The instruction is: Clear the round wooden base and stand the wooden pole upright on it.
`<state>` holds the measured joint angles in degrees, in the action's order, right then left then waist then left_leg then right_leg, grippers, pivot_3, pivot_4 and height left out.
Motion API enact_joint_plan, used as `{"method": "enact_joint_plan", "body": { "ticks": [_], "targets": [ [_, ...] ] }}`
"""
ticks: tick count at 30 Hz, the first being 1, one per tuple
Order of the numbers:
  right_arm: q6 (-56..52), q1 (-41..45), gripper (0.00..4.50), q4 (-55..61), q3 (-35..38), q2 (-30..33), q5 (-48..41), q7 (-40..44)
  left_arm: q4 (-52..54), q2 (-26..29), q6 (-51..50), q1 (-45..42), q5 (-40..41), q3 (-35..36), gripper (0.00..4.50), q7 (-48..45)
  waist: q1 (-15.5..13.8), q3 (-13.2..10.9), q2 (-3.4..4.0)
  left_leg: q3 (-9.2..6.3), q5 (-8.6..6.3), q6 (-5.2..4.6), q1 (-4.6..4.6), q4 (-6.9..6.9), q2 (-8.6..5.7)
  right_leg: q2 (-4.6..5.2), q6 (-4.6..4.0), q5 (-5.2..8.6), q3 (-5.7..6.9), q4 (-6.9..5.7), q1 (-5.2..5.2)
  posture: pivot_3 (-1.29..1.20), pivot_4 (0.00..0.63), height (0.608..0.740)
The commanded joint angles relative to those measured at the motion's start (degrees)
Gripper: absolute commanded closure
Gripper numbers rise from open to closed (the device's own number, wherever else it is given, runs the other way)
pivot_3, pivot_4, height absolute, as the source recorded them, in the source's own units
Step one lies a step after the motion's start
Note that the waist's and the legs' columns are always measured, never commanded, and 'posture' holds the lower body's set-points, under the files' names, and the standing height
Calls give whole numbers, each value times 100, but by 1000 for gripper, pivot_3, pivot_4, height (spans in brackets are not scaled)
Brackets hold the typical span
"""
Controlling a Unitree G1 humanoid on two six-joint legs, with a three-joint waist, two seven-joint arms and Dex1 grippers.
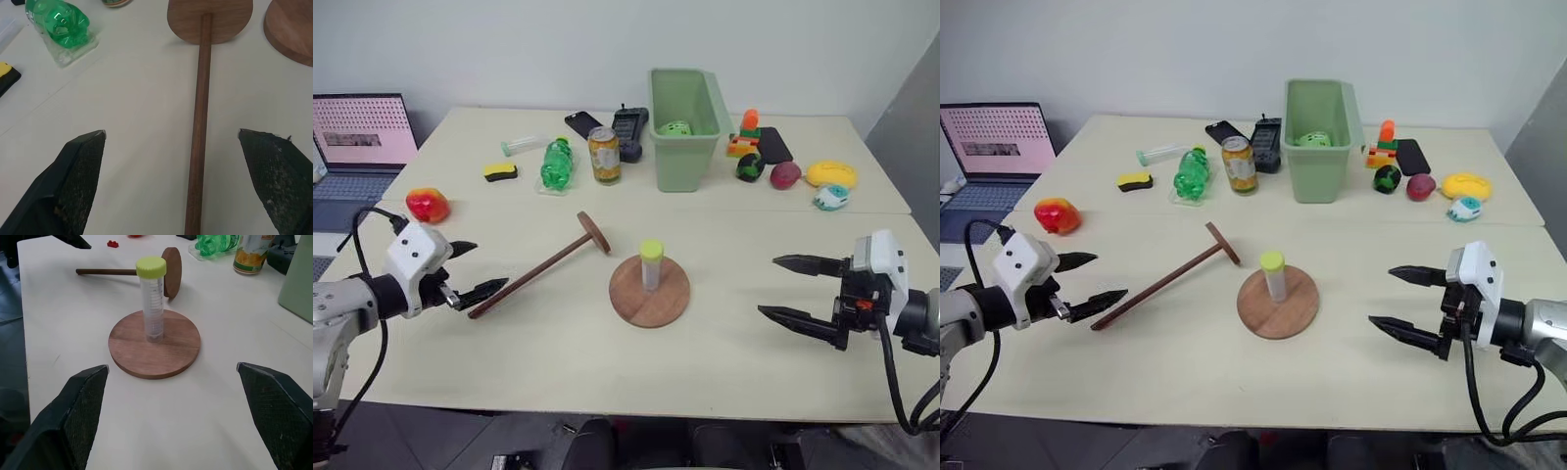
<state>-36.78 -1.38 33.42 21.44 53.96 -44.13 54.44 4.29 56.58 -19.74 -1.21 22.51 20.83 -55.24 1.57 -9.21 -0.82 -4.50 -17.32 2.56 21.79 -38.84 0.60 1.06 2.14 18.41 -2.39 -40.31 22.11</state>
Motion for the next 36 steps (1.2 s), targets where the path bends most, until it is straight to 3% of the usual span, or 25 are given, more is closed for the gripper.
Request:
{"method": "enact_joint_plan", "body": {
  "ticks": [1, 9, 16, 30, 36],
  "targets": [
    [28, 150, 111, 61, 50, 17, -51, -75, 251, 40, 70, -1, 41, 228, 0, -29, -2, 0, -1, -1, 0, 0, 0, 0, 0, 0, 0, 0, 0, 1, 0, 0, 150, 740],
    [-27, 359, 111, -65, -20, -142, -7, -399, 306, 56, 434, -117, -383, -116, 0, 61, -4, 0, -1, -3, 0, 0, 4, 2, 0, 3, 0, 0, 0, 10, -1, 0, 150, 740],
    [55, 309, 111, -48, -56, -118, 156, -438, 200, 12, 770, -275, -254, -162, 0, -323, -5, -1, 0, -3, -1, 0, 7, 3, 0, 4, -1, 0, 0, 15, -2, 0, 150, 740],
    [-173, 156, 111, 21, 122, -13, -122, -264, 626, -85, 85, -577, 504, -201, 0, -647, -5, -1, -1, -4, -1, -1, 7, 3, -1, 2, 0, 0, 1, 22, -5, 0, 150, 740],
    [-76, 284, 111, 155, -288, -442, 25, -740, 1184, -32, -108, -615, 544, -819, 0, -1005, -1, -1, -1, -3, -1, -1, 7, 5, -1, 2, 0, -1, 0, 27, -7, 0, 150, 740]
  ]
}}
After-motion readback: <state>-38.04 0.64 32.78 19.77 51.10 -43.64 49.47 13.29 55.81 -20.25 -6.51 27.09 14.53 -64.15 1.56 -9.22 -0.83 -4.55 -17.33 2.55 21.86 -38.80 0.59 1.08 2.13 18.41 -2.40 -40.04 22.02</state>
